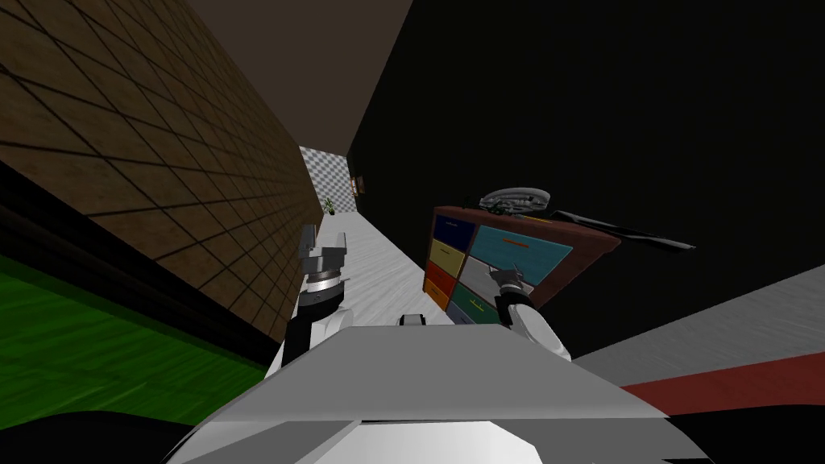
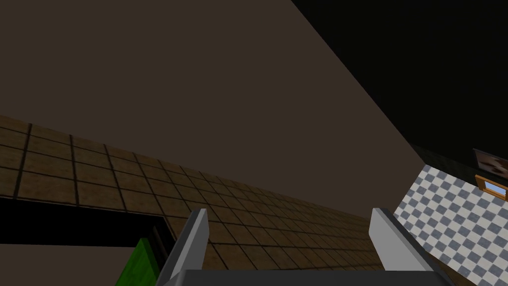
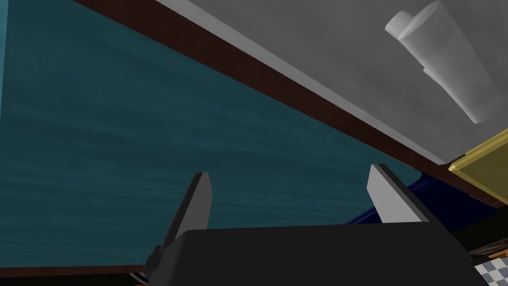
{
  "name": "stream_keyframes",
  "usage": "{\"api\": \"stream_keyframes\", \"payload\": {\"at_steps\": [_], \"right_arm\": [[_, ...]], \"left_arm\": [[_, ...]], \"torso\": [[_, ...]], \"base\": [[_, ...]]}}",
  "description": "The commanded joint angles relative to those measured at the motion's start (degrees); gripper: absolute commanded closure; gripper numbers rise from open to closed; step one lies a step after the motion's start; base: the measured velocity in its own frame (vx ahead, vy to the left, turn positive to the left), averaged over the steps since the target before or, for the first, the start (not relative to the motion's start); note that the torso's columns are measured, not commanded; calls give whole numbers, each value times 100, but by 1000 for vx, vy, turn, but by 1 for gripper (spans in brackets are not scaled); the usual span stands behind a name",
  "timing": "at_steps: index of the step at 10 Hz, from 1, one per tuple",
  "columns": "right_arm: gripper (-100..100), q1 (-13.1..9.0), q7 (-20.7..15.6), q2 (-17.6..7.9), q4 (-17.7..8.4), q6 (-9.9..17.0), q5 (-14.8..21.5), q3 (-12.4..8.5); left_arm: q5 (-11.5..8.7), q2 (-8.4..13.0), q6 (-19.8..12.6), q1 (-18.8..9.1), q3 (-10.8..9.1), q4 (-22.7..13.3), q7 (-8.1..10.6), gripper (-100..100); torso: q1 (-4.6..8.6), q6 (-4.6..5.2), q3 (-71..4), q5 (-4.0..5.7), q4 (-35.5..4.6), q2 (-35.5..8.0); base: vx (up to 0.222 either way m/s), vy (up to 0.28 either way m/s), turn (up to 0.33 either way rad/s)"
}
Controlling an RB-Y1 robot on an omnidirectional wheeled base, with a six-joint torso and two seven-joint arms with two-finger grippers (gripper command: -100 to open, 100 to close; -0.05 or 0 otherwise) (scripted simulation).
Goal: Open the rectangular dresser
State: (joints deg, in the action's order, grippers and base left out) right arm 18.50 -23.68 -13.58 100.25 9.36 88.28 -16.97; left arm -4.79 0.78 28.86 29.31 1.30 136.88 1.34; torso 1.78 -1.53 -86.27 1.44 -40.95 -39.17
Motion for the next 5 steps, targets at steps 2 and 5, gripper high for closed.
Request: {"api": "stream_keyframes", "payload": {"at_steps": [2, 5], "right_arm": [[-100, 12, -178, 66, -173, 71, -39, 99], [-100, 52, -226, 95, -241, 201, 56, 94]], "left_arm": [[0, 0, 0, 0, 0, 0, 0, 0], [0, 0, 0, 0, 0, 0, 0, 0]], "torso": [[-13, -18, 9, -7, -11, -13], [-66, -1, 28, -45, -37, -55]], "base": [[101, 97, 10], [103, 115, -3]]}}
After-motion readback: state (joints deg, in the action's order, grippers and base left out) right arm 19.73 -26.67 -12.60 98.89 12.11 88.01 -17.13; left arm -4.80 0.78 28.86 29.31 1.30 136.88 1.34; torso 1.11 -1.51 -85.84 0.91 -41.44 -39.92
